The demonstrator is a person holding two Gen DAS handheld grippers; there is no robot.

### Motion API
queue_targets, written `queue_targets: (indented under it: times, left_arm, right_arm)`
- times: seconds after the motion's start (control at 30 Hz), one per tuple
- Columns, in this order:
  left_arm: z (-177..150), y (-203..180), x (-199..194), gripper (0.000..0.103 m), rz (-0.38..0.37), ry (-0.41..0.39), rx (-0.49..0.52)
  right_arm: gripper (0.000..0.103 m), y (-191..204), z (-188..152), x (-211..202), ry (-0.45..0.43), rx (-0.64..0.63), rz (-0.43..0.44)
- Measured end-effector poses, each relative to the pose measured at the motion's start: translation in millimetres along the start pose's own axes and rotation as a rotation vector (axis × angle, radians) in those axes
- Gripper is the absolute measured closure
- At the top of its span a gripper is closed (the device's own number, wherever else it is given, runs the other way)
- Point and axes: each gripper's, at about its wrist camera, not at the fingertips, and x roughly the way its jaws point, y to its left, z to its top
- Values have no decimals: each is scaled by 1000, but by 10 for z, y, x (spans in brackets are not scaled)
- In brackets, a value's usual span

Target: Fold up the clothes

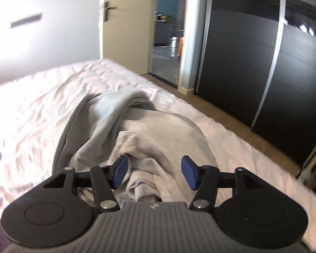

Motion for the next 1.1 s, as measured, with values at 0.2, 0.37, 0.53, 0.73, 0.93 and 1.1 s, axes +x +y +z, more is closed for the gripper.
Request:
queue_targets:
  times: [0.2, 0.37, 0.53, 0.73, 0.93, 1.1]
  left_arm:
    - [281, -270, 436, 36, -111, 33, 8]
    - [444, -372, 785, 36, -122, 60, 24]
    - [511, -302, 1049, 80, -124, 115, 23]
    - [538, -199, 1025, 100, -66, 98, 44]
    - [530, -201, 963, 101, -4, 102, 50]
    - [518, -192, 778, 97, 6, 83, 42]
  right_arm:
    - [48, 48, 78, 282, 16, -92, -8]
    - [51, -21, 132, 394, 40, -143, 3]
    - [87, -88, 102, 499, 88, -105, 49]
    - [94, -257, 301, 324, -12, -79, -101]
    - [95, -784, 732, -220, -226, 11, -377]
    - [95, -987, 1183, -777, -387, 17, -457]
